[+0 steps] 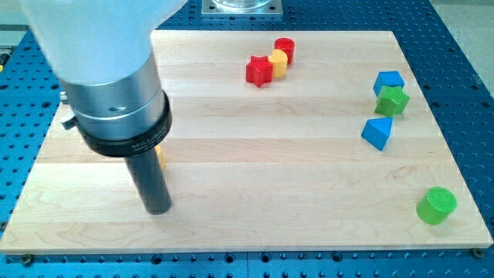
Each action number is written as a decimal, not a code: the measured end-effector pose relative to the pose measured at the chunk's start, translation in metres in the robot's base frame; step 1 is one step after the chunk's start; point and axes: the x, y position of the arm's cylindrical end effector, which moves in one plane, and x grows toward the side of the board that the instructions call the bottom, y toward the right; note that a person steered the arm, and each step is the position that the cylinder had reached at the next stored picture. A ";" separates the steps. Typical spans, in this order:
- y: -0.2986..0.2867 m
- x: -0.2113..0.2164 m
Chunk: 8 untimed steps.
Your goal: Move the yellow heart into the red star
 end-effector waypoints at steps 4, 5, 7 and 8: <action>-0.032 -0.072; 0.022 -0.076; 0.041 -0.063; 0.113 -0.080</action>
